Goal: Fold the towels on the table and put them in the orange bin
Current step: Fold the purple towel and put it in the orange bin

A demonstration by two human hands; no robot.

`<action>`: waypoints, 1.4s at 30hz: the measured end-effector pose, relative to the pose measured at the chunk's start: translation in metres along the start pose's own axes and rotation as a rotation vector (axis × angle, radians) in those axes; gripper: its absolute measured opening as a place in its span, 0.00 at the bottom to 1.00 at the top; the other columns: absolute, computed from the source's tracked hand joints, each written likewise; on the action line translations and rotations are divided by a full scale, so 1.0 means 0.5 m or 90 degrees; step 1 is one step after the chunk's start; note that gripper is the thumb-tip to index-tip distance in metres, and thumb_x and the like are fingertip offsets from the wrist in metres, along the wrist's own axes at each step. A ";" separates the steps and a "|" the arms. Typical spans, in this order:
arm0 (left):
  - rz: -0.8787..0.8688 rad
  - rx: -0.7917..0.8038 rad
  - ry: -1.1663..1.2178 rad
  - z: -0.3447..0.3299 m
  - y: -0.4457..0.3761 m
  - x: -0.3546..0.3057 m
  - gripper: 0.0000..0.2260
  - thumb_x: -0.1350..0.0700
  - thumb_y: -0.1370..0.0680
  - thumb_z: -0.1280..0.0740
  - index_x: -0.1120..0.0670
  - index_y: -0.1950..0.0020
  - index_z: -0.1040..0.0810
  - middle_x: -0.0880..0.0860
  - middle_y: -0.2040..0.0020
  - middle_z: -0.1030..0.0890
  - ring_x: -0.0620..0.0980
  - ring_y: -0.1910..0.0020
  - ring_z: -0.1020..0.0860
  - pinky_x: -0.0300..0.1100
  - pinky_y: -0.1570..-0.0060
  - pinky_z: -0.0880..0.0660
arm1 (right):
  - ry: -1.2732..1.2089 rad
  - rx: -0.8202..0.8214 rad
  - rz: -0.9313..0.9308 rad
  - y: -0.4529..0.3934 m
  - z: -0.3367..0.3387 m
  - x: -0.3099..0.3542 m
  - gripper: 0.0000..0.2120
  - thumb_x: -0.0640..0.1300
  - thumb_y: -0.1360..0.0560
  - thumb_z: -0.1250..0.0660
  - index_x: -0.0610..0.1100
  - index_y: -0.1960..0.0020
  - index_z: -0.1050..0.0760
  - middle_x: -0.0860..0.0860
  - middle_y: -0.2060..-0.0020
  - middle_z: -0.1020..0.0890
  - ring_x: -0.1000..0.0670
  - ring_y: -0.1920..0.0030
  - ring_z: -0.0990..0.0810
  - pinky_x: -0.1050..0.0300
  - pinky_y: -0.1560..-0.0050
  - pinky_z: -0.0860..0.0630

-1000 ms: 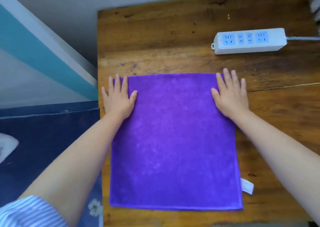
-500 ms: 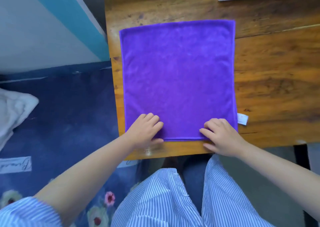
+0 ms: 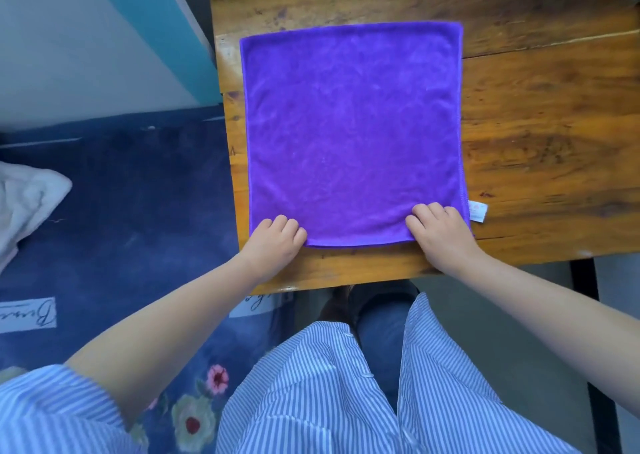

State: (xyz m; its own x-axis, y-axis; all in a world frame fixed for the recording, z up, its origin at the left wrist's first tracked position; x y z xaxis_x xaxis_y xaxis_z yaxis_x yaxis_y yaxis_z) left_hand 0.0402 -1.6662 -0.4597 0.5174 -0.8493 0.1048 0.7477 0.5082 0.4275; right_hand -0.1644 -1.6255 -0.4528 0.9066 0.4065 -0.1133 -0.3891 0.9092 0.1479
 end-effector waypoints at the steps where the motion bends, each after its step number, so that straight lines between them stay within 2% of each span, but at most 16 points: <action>1: 0.015 -0.001 0.013 -0.001 -0.001 0.003 0.12 0.57 0.44 0.21 0.54 0.65 0.20 0.50 0.69 0.22 0.48 0.71 0.24 0.37 0.74 0.29 | 0.001 -0.020 -0.009 0.001 0.001 -0.002 0.13 0.33 0.38 0.48 0.41 0.72 0.26 0.46 0.74 0.24 0.45 0.76 0.26 0.59 0.78 0.33; 3: 0.075 0.039 0.079 -0.016 -0.003 0.014 0.08 0.58 0.29 0.32 0.56 0.50 0.24 0.53 0.55 0.21 0.53 0.56 0.24 0.42 0.60 0.29 | 0.010 -0.052 -0.019 0.007 0.006 -0.006 0.12 0.32 0.38 0.48 0.41 0.74 0.29 0.46 0.78 0.28 0.46 0.78 0.28 0.60 0.79 0.35; 5: 0.135 0.087 0.150 -0.033 -0.008 0.030 0.10 0.59 0.23 0.44 0.57 0.43 0.30 0.54 0.46 0.25 0.55 0.48 0.28 0.45 0.53 0.34 | -0.003 -0.057 -0.037 0.010 0.011 -0.013 0.12 0.32 0.39 0.48 0.41 0.75 0.29 0.46 0.79 0.29 0.46 0.79 0.29 0.60 0.80 0.35; 9: 0.160 0.042 0.265 -0.013 -0.011 0.062 0.08 0.58 0.22 0.45 0.59 0.45 0.32 0.56 0.49 0.24 0.57 0.50 0.26 0.46 0.58 0.32 | -0.122 -0.027 -0.048 0.005 0.025 -0.036 0.12 0.37 0.39 0.48 0.38 0.72 0.27 0.45 0.79 0.28 0.45 0.82 0.29 0.63 0.83 0.36; 12: 0.138 0.037 0.335 0.006 -0.017 0.102 0.12 0.51 0.21 0.44 0.58 0.44 0.32 0.55 0.52 0.22 0.58 0.53 0.24 0.46 0.60 0.31 | -0.177 0.047 0.036 -0.005 0.040 -0.049 0.11 0.40 0.37 0.47 0.38 0.68 0.26 0.45 0.77 0.25 0.45 0.80 0.26 0.64 0.83 0.37; 15: 0.123 0.095 0.444 0.028 -0.032 0.143 0.15 0.47 0.24 0.37 0.55 0.43 0.32 0.51 0.59 0.25 0.53 0.60 0.27 0.42 0.63 0.33 | -0.201 0.240 0.027 -0.026 0.033 -0.080 0.04 0.39 0.31 0.40 0.39 0.57 0.30 0.42 0.63 0.22 0.40 0.64 0.22 0.54 0.70 0.33; 18: 0.138 0.106 0.508 0.056 -0.057 0.193 0.08 0.57 0.27 0.33 0.54 0.53 0.31 0.50 0.63 0.27 0.51 0.62 0.29 0.39 0.67 0.36 | -0.198 0.290 -0.056 -0.065 0.048 -0.147 0.04 0.37 0.30 0.41 0.42 0.56 0.34 0.42 0.54 0.23 0.39 0.53 0.23 0.51 0.60 0.32; 21: 0.241 0.054 0.625 0.090 -0.088 0.279 0.08 0.63 0.28 0.35 0.52 0.63 0.30 0.49 0.66 0.27 0.49 0.65 0.30 0.36 0.67 0.35 | -0.268 0.226 -0.160 -0.110 0.083 -0.240 0.08 0.32 0.32 0.40 0.36 0.54 0.27 0.39 0.54 0.21 0.39 0.52 0.23 0.51 0.57 0.30; 23: 0.317 0.007 0.740 0.108 -0.110 0.341 0.11 0.63 0.27 0.33 0.50 0.66 0.27 0.48 0.67 0.26 0.46 0.67 0.30 0.36 0.66 0.34 | -0.350 0.167 -0.214 -0.143 0.101 -0.296 0.08 0.30 0.32 0.39 0.34 0.56 0.24 0.38 0.58 0.19 0.40 0.56 0.22 0.55 0.60 0.35; 25: 0.382 -0.028 0.859 0.113 -0.126 0.383 0.09 0.62 0.26 0.32 0.51 0.65 0.24 0.49 0.66 0.25 0.45 0.66 0.28 0.37 0.65 0.32 | -0.436 0.116 -0.289 -0.167 0.106 -0.338 0.08 0.29 0.31 0.38 0.35 0.56 0.21 0.42 0.61 0.20 0.45 0.59 0.25 0.61 0.61 0.38; 29: 0.481 -0.123 1.108 0.109 -0.172 0.435 0.07 0.63 0.24 0.34 0.55 0.62 0.24 0.51 0.65 0.22 0.45 0.68 0.22 0.32 0.70 0.24 | -0.723 0.005 -0.500 -0.213 0.071 -0.411 0.08 0.30 0.28 0.36 0.39 0.54 0.21 0.49 0.66 0.21 0.60 0.66 0.24 0.66 0.63 0.29; 32: 0.554 -0.202 1.226 0.100 -0.205 0.448 0.04 0.60 0.23 0.36 0.57 0.56 0.23 0.50 0.69 0.19 0.40 0.75 0.21 0.31 0.75 0.25 | -0.966 -0.085 -0.625 -0.236 0.032 -0.435 0.09 0.31 0.26 0.38 0.41 0.60 0.25 0.52 0.73 0.21 0.58 0.72 0.23 0.66 0.68 0.27; 34: 0.612 -0.226 1.234 0.084 -0.226 0.450 0.05 0.58 0.22 0.37 0.57 0.50 0.24 0.52 0.65 0.21 0.41 0.75 0.22 0.31 0.75 0.26 | -1.025 -0.110 -0.670 -0.252 0.006 -0.447 0.11 0.32 0.25 0.39 0.44 0.63 0.26 0.54 0.77 0.21 0.60 0.77 0.24 0.67 0.73 0.28; 36: 0.668 -0.239 1.193 0.064 -0.242 0.454 0.07 0.55 0.22 0.37 0.56 0.48 0.24 0.50 0.62 0.23 0.45 0.65 0.22 0.36 0.64 0.26 | -1.035 -0.109 -0.693 -0.262 -0.011 -0.452 0.13 0.33 0.25 0.39 0.45 0.65 0.27 0.54 0.79 0.21 0.61 0.79 0.25 0.67 0.74 0.28; 38: 0.697 -0.260 1.129 0.053 -0.257 0.459 0.06 0.54 0.21 0.38 0.54 0.51 0.24 0.49 0.61 0.24 0.50 0.55 0.25 0.43 0.55 0.29 | -0.987 -0.101 -0.693 -0.271 -0.024 -0.460 0.13 0.34 0.24 0.39 0.45 0.65 0.26 0.51 0.73 0.22 0.61 0.78 0.25 0.68 0.74 0.28; 42: 0.736 -0.299 0.985 0.044 -0.275 0.475 0.09 0.54 0.21 0.39 0.56 0.53 0.22 0.52 0.57 0.24 0.50 0.54 0.27 0.43 0.55 0.31 | -0.905 -0.119 -0.696 -0.286 -0.037 -0.472 0.05 0.36 0.24 0.38 0.41 0.57 0.24 0.50 0.65 0.24 0.55 0.67 0.25 0.63 0.67 0.28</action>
State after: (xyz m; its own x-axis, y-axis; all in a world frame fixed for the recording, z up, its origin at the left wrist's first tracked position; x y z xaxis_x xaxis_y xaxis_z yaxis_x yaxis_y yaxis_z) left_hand 0.0513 -1.9407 -0.4739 0.4125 0.5455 -0.7296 -0.2503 0.8379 0.4850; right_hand -0.3259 -1.8497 -0.4655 0.1322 -0.6089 0.7822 0.4978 0.7231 0.4788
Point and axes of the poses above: each hand's wrist, its own y-axis away from the middle knuckle, its own z-axis out of the back of the hand, x = y × z, the point moved 6 cm from there along -y, towards the middle knuckle
